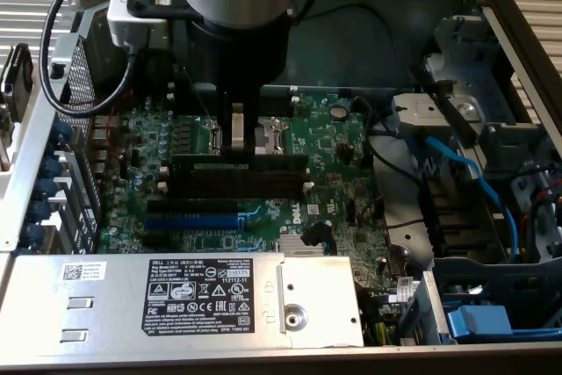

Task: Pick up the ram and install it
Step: 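Insert the ram into the slot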

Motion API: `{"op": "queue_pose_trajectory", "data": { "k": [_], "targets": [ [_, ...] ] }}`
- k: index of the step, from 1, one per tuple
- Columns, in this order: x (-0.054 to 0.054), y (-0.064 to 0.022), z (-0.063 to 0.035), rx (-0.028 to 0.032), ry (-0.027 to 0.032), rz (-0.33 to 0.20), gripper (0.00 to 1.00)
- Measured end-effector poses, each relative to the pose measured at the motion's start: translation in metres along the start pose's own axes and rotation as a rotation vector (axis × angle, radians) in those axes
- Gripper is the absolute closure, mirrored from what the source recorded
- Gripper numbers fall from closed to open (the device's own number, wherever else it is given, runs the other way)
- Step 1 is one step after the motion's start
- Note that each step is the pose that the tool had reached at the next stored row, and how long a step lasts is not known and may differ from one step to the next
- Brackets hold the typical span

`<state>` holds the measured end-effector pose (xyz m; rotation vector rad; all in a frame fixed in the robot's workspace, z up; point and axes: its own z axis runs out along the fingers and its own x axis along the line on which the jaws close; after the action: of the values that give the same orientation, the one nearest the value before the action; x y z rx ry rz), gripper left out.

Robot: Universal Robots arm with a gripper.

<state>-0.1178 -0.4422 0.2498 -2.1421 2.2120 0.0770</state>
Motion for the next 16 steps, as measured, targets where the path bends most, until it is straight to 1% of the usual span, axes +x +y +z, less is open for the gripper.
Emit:
{"op": "queue_pose_trajectory", "data": {
  "k": [4, 16],
  "targets": [
    [0.0023, 0.0000, -0.0002, 0.0005, -0.0002, 0.008, 0.88],
    [0.0031, 0.0010, -0.0002, 0.0008, 0.0002, 0.009, 0.88]
  ]
}}
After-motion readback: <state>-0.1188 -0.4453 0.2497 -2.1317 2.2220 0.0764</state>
